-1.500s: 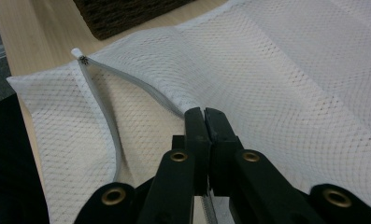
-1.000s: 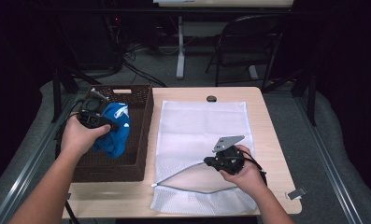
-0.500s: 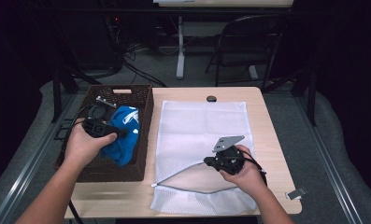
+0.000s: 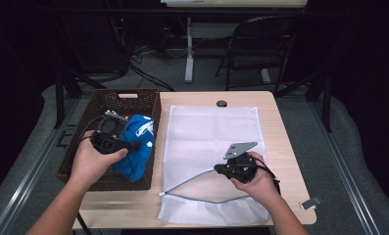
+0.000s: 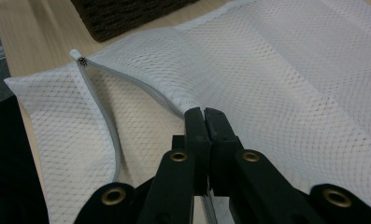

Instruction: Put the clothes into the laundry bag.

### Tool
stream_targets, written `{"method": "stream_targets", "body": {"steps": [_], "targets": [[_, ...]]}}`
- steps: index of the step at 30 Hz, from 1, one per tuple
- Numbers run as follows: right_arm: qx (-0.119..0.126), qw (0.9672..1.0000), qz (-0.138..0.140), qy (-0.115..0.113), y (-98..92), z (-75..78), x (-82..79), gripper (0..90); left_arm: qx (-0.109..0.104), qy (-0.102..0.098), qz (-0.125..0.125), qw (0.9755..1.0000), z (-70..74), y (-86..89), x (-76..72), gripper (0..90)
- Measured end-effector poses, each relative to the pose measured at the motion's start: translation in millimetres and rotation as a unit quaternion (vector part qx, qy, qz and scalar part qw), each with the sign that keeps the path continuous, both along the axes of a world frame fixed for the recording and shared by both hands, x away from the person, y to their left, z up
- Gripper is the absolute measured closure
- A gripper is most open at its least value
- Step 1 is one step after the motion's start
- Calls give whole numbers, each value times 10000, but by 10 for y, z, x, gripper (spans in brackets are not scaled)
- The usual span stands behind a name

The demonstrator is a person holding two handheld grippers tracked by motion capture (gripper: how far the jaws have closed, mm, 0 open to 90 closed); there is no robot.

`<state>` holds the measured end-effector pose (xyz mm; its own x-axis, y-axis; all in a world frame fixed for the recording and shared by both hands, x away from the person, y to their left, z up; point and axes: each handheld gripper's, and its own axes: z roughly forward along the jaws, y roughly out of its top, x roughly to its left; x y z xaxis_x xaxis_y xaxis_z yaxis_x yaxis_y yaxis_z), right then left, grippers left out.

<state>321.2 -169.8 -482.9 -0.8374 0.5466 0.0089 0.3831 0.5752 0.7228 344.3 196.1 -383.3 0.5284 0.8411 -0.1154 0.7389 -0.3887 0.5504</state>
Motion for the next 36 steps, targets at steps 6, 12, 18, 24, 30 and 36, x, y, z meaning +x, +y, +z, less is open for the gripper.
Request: {"method": "stream_targets", "body": {"steps": [6,12,18,24,30,36], "targets": [[5,10000,2,0,0,1,2,889,-48,-49,-130,9999,-1,-54,-72,628],[6,10000,-2,-1,0,0,3,889,-38,-68,-302,9995,-2,-130,-155,629],[9,10000,-12,1,6,-1,1,889,-147,-135,-394,9990,23,-182,-218,629],[9,10000,9,-6,9,-4,6,889,-211,-175,-540,9982,7,-257,-299,629],[15,10000,1,-14,5,-1,4,889,-284,-189,-766,9965,-32,-361,-394,629],[18,10000,-13,-6,5,-1,4,889,-398,-230,-965,9943,-81,-491,-491,629]]}}
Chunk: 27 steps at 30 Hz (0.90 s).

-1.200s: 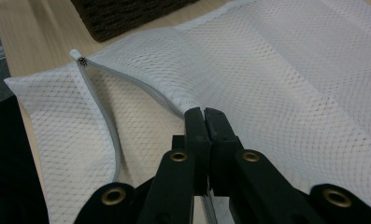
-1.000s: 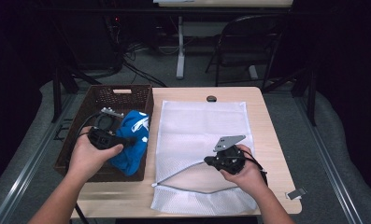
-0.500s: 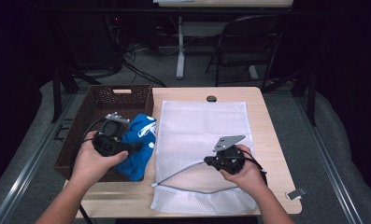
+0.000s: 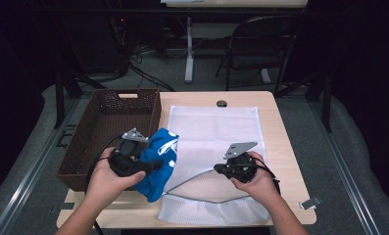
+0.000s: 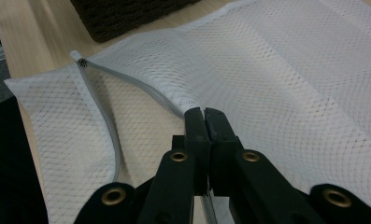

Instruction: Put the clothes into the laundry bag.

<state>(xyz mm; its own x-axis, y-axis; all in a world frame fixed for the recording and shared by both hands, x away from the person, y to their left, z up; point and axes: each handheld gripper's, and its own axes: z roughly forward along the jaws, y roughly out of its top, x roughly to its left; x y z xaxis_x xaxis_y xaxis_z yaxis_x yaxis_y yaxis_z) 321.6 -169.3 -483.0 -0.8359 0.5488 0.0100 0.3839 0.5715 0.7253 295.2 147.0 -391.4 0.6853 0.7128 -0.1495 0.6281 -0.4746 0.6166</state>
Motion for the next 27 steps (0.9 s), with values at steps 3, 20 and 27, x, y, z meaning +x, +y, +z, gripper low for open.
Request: {"method": "stream_targets", "body": {"steps": [3,20,27], "targets": [[-3,10000,0,1,0,0,0,889,-11,14,-85,10000,-37,-63,-28,629],[3,10000,-36,-17,-7,-7,8,890,-156,25,-403,9991,-309,-316,-147,629],[5,10000,-51,-21,-6,-21,21,890,-246,52,-481,9985,-408,-384,-183,629]]}}
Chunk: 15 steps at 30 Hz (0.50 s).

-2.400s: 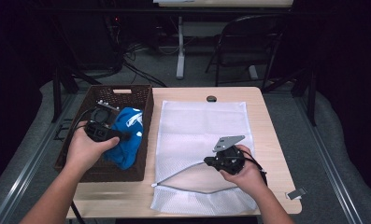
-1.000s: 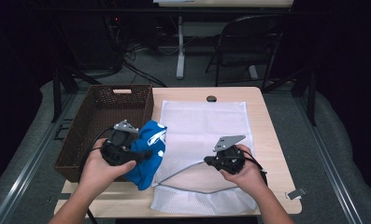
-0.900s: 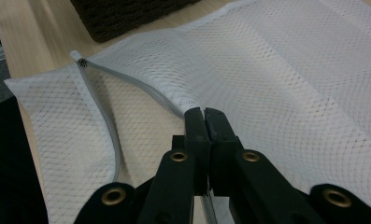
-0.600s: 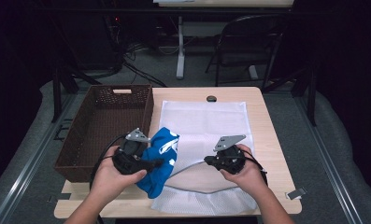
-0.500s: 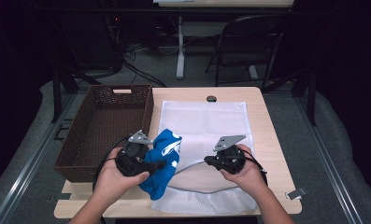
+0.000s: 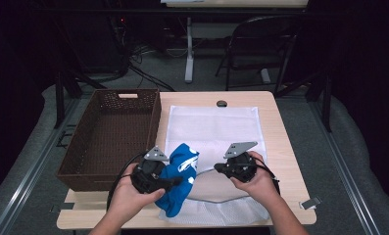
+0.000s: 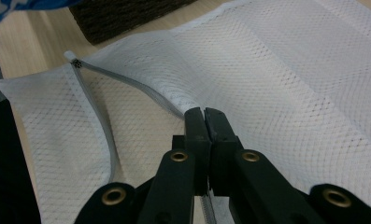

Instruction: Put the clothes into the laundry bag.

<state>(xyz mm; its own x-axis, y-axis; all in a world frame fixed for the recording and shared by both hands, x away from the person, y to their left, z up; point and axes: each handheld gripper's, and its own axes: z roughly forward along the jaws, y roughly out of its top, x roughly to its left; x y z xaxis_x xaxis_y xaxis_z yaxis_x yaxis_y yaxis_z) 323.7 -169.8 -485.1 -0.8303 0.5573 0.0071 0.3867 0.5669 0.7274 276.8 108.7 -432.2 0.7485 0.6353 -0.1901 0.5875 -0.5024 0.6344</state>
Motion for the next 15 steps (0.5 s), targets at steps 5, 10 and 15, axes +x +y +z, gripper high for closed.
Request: {"method": "stream_targets", "body": {"steps": [5,10,15], "targets": [[-8,10000,4,-55,7,14,2,891,-21,-5,-52,10000,-38,-46,-40,629],[-40,9999,20,-93,37,37,15,891,-76,-38,-86,9999,-53,-95,-89,629],[-3,9999,11,-144,61,64,25,891,-104,-57,-127,9998,-114,-149,-105,629]]}}
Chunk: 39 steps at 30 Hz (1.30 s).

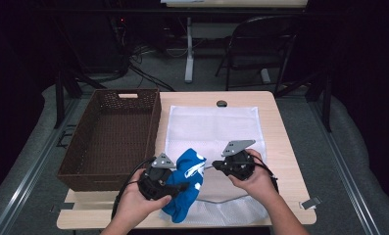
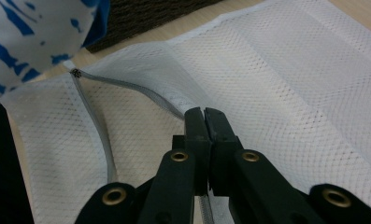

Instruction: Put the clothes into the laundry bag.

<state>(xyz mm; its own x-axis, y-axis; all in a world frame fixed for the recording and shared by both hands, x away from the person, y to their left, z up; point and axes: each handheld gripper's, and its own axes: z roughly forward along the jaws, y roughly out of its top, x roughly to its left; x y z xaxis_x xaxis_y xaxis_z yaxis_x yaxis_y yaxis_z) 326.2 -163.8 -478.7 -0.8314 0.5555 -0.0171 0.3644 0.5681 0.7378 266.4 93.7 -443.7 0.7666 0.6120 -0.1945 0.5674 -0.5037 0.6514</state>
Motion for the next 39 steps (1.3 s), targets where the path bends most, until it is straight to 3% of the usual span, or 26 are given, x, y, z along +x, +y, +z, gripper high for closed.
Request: {"method": "stream_targets", "body": {"steps": [8,39], "targets": [[-6,10000,2,8,1,-10,-6,891,-29,80,-90,9999,-119,-78,-46,629],[21,10000,12,-38,13,-8,-18,891,307,32,-469,9984,-467,-309,-242,629]]}}
